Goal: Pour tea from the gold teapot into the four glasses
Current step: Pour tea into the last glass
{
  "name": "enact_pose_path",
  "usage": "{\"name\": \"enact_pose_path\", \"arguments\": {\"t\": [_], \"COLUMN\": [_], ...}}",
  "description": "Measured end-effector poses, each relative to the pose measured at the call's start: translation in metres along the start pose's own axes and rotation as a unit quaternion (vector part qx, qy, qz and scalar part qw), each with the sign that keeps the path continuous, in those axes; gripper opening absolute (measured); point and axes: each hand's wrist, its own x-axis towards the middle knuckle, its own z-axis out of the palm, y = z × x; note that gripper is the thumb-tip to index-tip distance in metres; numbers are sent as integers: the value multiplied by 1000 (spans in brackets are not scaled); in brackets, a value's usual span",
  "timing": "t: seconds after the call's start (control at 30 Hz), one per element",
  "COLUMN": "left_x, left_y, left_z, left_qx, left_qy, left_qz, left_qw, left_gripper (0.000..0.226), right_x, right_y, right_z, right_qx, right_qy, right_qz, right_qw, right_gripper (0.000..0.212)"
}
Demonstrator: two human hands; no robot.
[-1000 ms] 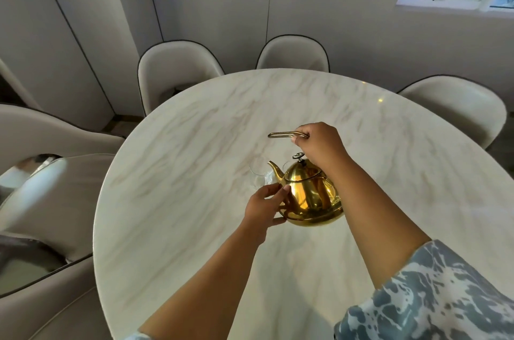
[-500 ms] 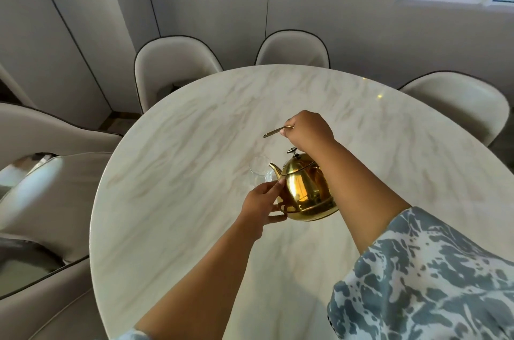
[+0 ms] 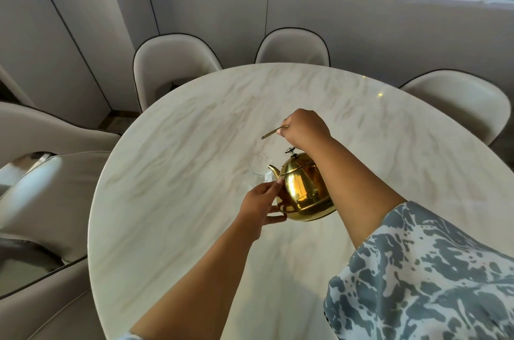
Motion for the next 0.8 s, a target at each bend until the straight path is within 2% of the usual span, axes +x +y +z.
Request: {"name": "enact_pose_path", "arguments": {"t": [0.8], "left_x": [-4], "left_y": [0], "left_z": [-1], "left_qx": [-4], "left_qy": [2], "left_qz": [-5], "left_qw": [1000], "left_gripper": [39], "right_x": [3], "right_y": [-8], "right_z": [-2], "right_qx": [-36], "right_qy": [-1], "right_qz": [0], "right_qw": [999], "right_gripper": [35]}}
